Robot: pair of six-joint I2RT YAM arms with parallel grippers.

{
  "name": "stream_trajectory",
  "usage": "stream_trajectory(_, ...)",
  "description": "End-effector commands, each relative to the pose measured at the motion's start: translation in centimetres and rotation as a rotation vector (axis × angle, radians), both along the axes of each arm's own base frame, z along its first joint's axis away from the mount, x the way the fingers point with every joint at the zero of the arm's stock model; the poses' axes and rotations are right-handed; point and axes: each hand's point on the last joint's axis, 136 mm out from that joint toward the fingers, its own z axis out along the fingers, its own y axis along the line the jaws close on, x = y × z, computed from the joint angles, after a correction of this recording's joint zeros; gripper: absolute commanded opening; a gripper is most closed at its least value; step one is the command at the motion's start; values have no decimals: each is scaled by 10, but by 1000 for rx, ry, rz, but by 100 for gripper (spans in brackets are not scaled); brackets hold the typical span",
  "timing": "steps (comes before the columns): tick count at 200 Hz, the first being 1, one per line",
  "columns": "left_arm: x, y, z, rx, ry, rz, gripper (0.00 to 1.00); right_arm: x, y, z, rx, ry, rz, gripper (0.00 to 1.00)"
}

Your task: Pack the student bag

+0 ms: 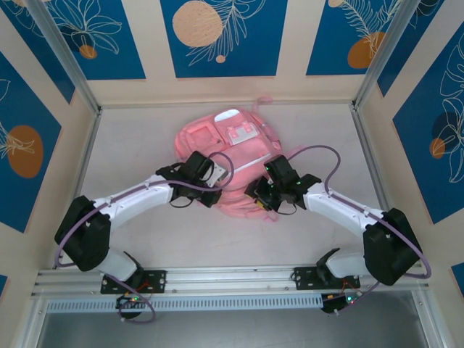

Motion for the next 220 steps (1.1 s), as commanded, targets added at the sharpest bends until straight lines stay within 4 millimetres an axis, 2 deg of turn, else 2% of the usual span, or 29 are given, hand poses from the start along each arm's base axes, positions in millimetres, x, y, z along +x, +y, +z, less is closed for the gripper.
stream_trajectory(1, -20, -30, 18, -131, 39, -49, 0, 2, 11, -13, 35, 12, -15, 38)
stream_trajectory(21, -23, -47, 28, -183, 30, -61, 0, 3, 18, -21, 51, 14, -26, 31)
stream_trajectory(52, -23, -71, 41, -261, 23, -63, 0, 8, 23, -17, 52, -11, -23, 28)
stream_trajectory(71, -18, -78, 43, -291, 57, -34, 0, 8, 14, -14, 23, -26, -46, 28)
stream_trajectory(82, -16, -77, 42, -279, 86, -19, 7, 5, 3, -13, -16, -19, -70, 29)
stream_trajectory(103, -10, -64, 38, -274, 143, 19, 24, -2, -21, -9, -118, -12, -114, 30)
stream_trajectory(123, -8, -46, 42, -280, 169, 41, 38, -6, -37, 1, -189, -34, -120, 32)
stream_trajectory(147, -10, -29, 53, -300, 179, 60, 52, -8, -45, 11, -260, -78, -83, 32)
stream_trajectory(167, 1, -6, 57, -267, 165, 142, 60, -7, -50, 22, -384, -133, -42, 32)
stream_trajectory(185, 14, 15, 61, -261, 162, 239, 62, -2, -39, 33, -451, -205, 46, 34)
stream_trajectory(220, 34, 47, 65, -248, 158, 422, 66, 5, 16, 44, -488, -351, 320, 42)
